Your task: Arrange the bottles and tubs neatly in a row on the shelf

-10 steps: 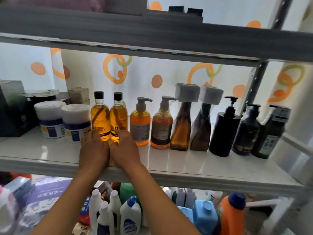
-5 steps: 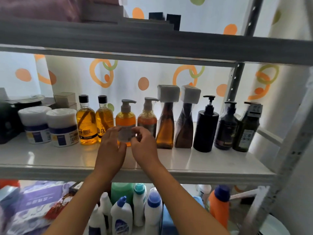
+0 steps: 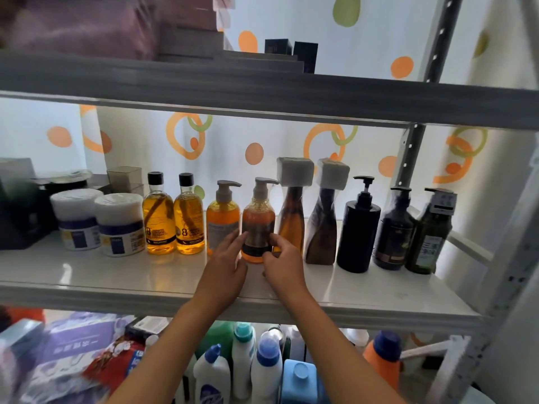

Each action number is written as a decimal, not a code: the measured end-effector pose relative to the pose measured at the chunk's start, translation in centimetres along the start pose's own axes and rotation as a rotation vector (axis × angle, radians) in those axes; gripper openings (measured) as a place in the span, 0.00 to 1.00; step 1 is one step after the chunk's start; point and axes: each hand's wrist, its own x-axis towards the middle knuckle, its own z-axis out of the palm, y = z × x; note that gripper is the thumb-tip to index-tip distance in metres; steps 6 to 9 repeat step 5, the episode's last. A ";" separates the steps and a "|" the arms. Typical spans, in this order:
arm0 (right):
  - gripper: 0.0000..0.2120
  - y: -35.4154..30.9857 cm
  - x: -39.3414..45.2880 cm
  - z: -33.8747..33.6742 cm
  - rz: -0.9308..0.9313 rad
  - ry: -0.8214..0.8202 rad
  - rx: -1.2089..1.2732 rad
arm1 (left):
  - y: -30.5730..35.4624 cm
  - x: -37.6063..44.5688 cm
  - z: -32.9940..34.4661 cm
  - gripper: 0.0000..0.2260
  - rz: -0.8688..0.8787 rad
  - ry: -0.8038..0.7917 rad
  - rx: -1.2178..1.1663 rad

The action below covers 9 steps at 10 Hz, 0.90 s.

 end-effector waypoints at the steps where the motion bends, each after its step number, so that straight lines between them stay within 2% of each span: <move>1: 0.19 0.0 0.1 0.1 0.007 0.002 0.010 | 0.5 -0.1 0.1 0.26 0.024 -0.011 0.002; 2: 0.17 -0.2 0.2 -0.3 0.020 0.010 0.019 | 1.0 -0.2 0.0 0.25 0.060 -0.004 0.003; 4: 0.12 -1.9 -0.2 -2.0 -0.077 0.032 0.071 | 2.9 0.1 -0.7 0.24 0.122 0.071 -0.002; 5: 0.13 -3.0 -0.6 -3.2 -0.104 0.053 0.068 | 4.7 0.2 -1.9 0.21 0.158 0.148 0.011; 9: 0.13 -3.0 -0.6 -3.2 -0.104 0.053 0.068 | 4.7 0.2 -1.9 0.21 0.158 0.148 0.011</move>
